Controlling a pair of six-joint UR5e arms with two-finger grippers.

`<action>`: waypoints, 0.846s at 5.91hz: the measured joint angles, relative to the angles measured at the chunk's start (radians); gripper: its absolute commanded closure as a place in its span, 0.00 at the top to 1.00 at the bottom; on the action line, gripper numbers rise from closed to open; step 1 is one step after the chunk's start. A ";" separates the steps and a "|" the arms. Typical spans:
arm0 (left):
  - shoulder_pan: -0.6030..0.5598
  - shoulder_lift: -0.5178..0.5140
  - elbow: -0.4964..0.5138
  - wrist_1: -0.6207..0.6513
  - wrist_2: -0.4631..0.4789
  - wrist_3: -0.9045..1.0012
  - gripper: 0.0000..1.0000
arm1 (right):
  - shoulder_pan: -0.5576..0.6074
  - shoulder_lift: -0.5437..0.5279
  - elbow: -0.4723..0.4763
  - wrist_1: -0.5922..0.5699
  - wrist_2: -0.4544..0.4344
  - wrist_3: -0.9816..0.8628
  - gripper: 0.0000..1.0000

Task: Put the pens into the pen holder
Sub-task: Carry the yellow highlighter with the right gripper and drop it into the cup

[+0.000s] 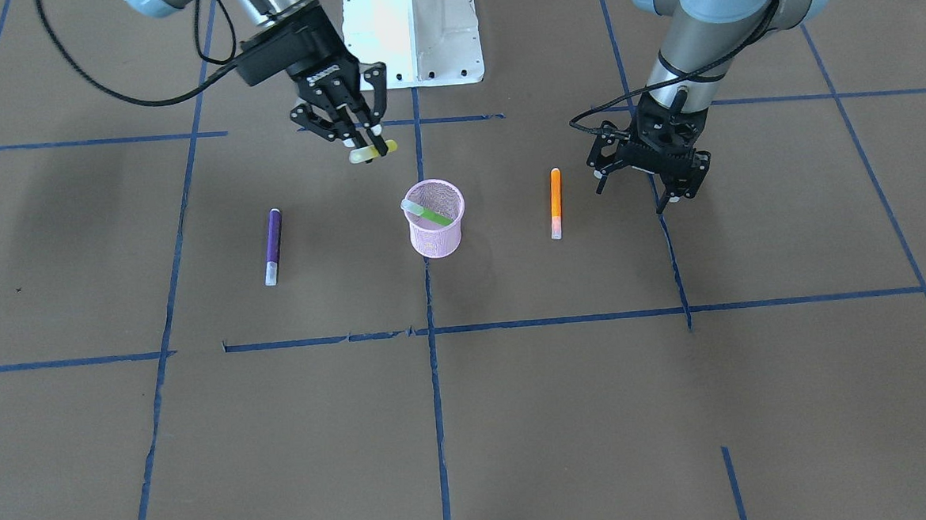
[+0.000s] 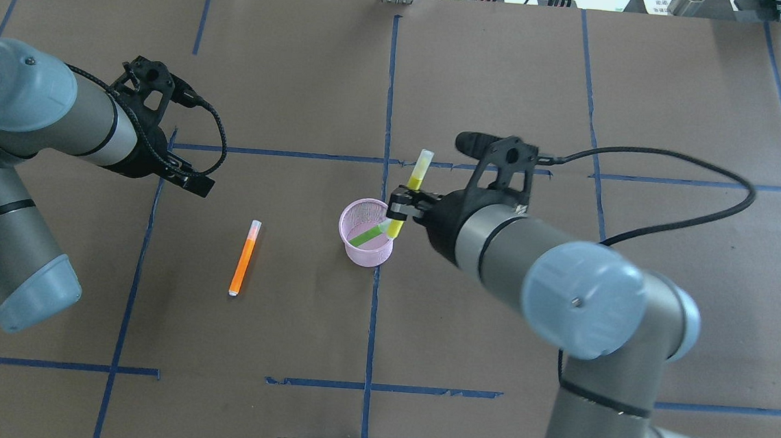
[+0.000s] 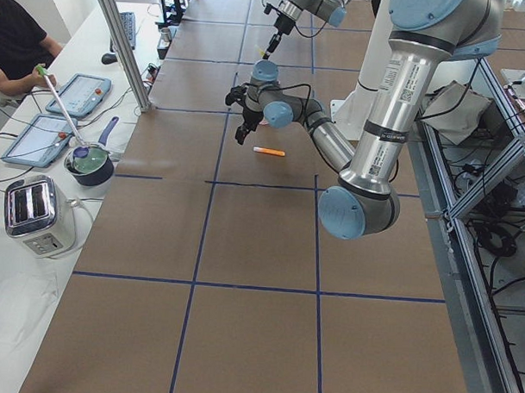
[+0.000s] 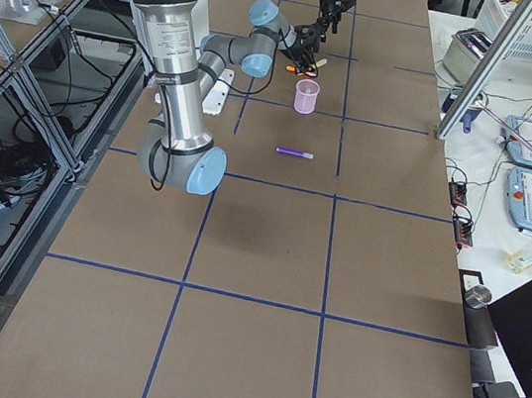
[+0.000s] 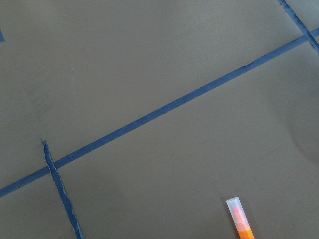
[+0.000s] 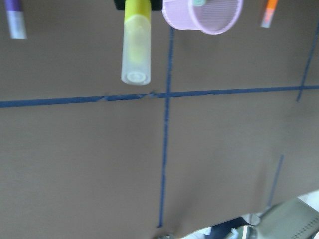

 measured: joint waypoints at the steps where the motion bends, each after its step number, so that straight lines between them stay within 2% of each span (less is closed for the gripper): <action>1: -0.004 0.001 -0.002 0.000 -0.007 0.001 0.91 | -0.065 0.038 -0.085 0.030 -0.195 0.004 0.00; 2: -0.004 0.002 -0.003 0.001 -0.009 0.001 0.91 | -0.098 0.057 -0.159 0.060 -0.318 0.005 0.05; 3: -0.004 0.002 -0.005 0.001 -0.009 0.001 0.92 | -0.118 0.070 -0.210 0.083 -0.390 0.005 0.99; 5: 0.000 0.001 -0.001 0.002 -0.008 -0.004 0.91 | -0.139 0.084 -0.241 0.103 -0.435 0.006 1.00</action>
